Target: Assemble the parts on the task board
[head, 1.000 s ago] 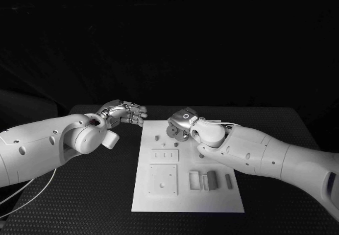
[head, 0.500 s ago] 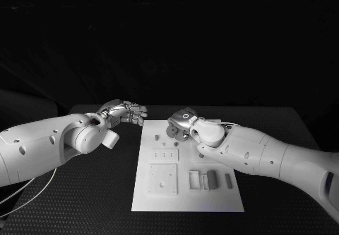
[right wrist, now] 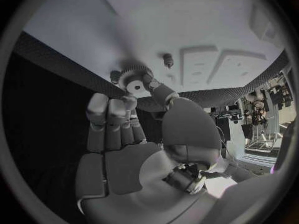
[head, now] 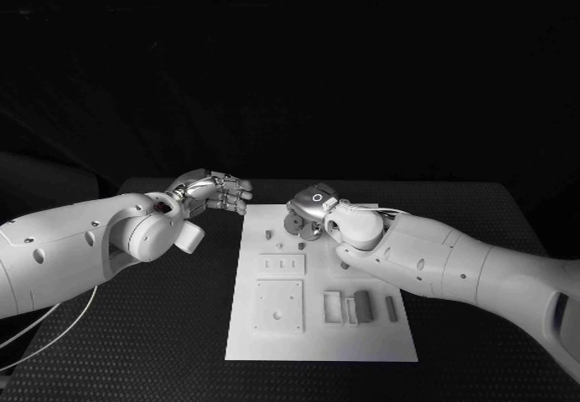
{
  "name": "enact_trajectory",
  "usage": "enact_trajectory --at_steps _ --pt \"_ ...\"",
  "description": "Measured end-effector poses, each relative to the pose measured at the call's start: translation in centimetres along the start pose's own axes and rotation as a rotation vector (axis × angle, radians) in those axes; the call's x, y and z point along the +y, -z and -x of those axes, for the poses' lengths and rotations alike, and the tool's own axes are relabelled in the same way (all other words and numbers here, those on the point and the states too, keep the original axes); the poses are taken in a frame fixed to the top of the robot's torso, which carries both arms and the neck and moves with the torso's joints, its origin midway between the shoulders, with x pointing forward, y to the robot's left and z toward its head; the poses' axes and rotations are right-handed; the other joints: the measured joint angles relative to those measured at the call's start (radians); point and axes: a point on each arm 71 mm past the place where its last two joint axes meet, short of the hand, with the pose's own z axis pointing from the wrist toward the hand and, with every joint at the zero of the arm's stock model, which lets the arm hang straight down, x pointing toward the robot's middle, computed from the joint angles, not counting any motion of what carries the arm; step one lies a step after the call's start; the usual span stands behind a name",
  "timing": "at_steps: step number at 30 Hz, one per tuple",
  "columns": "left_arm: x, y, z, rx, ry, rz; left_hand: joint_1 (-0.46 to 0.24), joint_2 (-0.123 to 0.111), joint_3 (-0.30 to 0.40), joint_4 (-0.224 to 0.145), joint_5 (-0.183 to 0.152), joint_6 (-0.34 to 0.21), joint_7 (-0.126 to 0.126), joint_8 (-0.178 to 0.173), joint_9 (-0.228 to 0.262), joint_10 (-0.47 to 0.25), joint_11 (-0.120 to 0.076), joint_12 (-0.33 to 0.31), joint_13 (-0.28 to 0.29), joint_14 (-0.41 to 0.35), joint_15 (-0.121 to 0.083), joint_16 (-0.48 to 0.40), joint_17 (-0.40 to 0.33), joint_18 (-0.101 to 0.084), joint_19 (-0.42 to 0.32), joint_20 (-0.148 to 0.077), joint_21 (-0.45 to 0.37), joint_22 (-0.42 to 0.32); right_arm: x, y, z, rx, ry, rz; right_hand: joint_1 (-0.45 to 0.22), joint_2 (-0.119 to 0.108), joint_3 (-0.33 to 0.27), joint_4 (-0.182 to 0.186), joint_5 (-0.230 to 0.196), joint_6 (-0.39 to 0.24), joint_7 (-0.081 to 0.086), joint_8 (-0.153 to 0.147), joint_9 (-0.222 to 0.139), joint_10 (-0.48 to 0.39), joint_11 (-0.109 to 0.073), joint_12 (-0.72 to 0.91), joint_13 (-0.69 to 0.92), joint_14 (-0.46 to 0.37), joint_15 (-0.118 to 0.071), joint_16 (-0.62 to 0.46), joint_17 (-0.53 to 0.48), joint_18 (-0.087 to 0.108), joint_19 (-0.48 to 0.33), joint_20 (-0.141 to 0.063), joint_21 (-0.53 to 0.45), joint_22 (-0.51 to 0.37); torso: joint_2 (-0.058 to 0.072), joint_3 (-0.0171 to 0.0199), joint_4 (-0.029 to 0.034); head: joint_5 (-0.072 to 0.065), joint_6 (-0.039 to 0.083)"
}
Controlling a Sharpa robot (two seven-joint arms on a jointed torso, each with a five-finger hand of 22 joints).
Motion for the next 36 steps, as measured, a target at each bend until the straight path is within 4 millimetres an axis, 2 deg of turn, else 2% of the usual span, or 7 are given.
enact_trajectory --at_steps 11,17,22,24,30,36 --pt "-0.02 -0.05 -0.09 0.002 0.000 -0.001 0.000 0.000 0.000 0.000 0.000 0.000 0.000 0.000 0.000 0.000 0.000 0.000 0.000 0.000 0.000 0.000 0.001 -0.004 0.000 0.000 0.000 0.000 -0.25 -0.22 -0.27 0.011 -0.004 -0.010 0.000 0.000 0.000 0.000 0.000 -0.002 0.002 -0.006 0.000 0.000 0.000 0.000 -0.002 0.000 0.000 -0.004 0.000 0.000 -0.001 0.001 0.000 0.000 0.000 -0.0003 0.0002 -0.001 -0.002" --pt "-0.03 -0.06 -0.10 0.002 0.000 -0.001 0.000 0.000 0.000 0.000 0.000 0.000 0.000 0.000 0.000 0.000 0.000 0.000 0.000 0.000 0.000 0.000 0.001 -0.004 0.000 0.000 0.000 0.001 -0.21 -0.27 -0.33 0.016 -0.013 -0.008 0.005 -0.005 -0.003 0.003 0.000 -0.021 0.021 -0.016 0.004 -0.004 0.004 0.000 -0.009 0.002 0.005 -0.009 -0.001 0.000 -0.001 0.002 -0.006 0.000 0.000 0.0000 0.0001 0.000 -0.003" --pt "-0.04 -0.06 -0.10 0.002 0.000 -0.001 0.000 0.000 0.000 0.000 0.000 0.000 0.000 0.000 0.000 0.000 0.000 -0.004 0.000 0.000 0.000 0.000 0.002 0.002 0.000 0.000 0.000 0.001 -0.26 -0.33 -0.34 0.023 -0.021 -0.009 0.005 -0.005 -0.002 0.004 0.000 -0.025 0.025 -0.022 -0.001 -0.008 0.008 0.000 -0.011 0.001 0.007 -0.009 -0.001 0.000 -0.001 0.002 -0.010 0.000 0.000 0.0002 -0.0008 0.001 -0.004" --pt "-0.05 -0.06 -0.10 0.002 0.000 -0.001 0.000 0.000 0.000 0.000 0.000 0.000 0.000 0.000 0.000 0.000 0.000 -0.004 0.000 0.000 0.000 0.000 0.002 0.004 0.000 0.000 0.000 0.001 -0.28 -0.34 -0.36 0.025 -0.024 -0.009 0.005 -0.005 0.000 0.006 0.000 -0.032 0.032 -0.028 -0.004 -0.011 0.011 0.000 -0.013 -0.001 0.009 -0.009 -0.001 0.000 -0.002 0.002 -0.010 0.000 0.000 0.0007 -0.0010 0.001 -0.004" --pt "-0.06 -0.07 -0.11 0.002 0.000 -0.001 0.000 0.000 0.000 0.000 0.000 0.000 0.000 0.000 0.000 0.000 0.000 -0.004 0.001 0.000 0.000 0.000 0.002 0.006 0.000 0.000 0.000 0.001 -0.31 -0.32 -0.47 0.032 -0.032 -0.009 0.004 -0.033 0.000 0.018 0.000 -0.057 0.057 -0.060 -0.018 -0.017 0.016 -0.004 -0.019 -0.001 0.016 -0.013 -0.001 0.000 -0.003 0.004 -0.014 0.000 0.000 0.0007 -0.0010 0.002 -0.005" --pt "-0.06 -0.06 -0.09 0.002 0.000 -0.001 0.000 0.000 0.000 0.000 0.000 0.000 0.000 0.000 0.000 0.000 0.000 -0.004 0.001 0.003 0.003 -0.004 0.002 0.006 0.000 0.000 0.000 0.001 -0.38 -0.22 -0.71 0.043 -0.039 -0.013 0.004 -0.063 0.002 0.042 0.000 -0.086 0.055 -0.093 -0.031 -0.020 0.020 -0.004 -0.027 -0.005 0.019 -0.013 -0.001 0.000 -0.005 0.005 -0.020 0.000 0.000 0.0007 -0.0010 0.001 -0.006"
